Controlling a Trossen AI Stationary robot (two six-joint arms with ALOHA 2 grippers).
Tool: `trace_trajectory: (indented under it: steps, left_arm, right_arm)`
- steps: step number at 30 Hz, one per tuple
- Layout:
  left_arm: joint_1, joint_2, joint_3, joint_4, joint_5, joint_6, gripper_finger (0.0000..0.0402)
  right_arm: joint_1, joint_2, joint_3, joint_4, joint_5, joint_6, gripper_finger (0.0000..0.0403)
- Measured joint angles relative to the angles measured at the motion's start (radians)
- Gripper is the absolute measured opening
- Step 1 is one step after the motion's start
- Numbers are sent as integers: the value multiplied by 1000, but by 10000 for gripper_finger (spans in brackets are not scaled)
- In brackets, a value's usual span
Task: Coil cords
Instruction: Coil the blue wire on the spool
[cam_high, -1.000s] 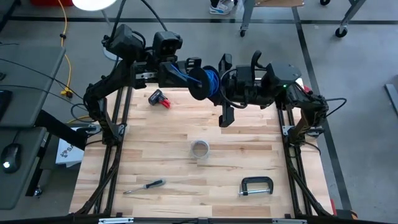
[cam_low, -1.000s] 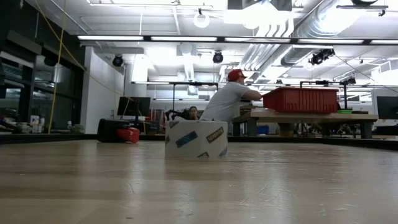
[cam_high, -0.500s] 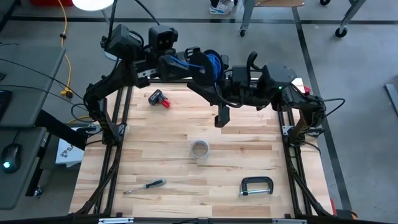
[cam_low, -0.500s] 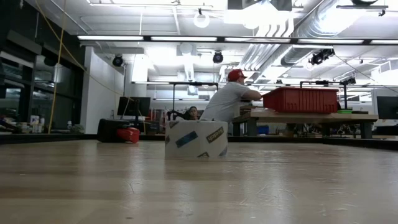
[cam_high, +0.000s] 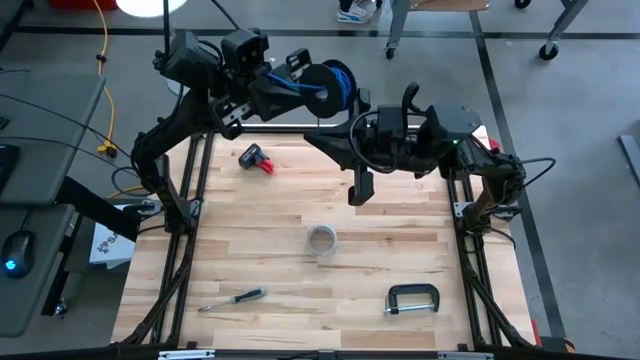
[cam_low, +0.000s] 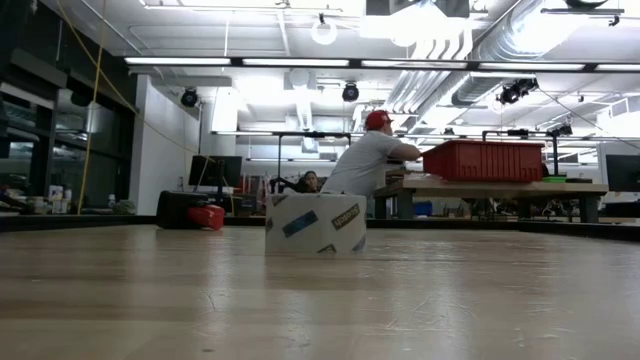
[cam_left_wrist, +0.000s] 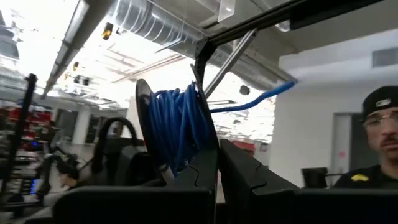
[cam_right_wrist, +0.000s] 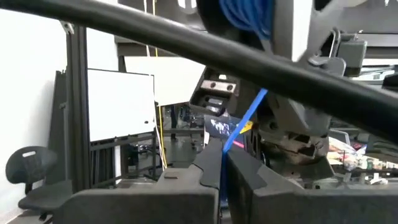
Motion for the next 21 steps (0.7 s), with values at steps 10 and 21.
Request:
trace_trajectory:
  steps: [10, 21]
  left_arm:
    - [9, -35, 0, -156, -81, 192, 5]
    - [9, -65, 0, -242, -184, 355, 5]
  right_arm:
    - [0, -2, 0, -5, 0, 0, 0]
    - [0, -1, 0, -13, -7, -1, 0]
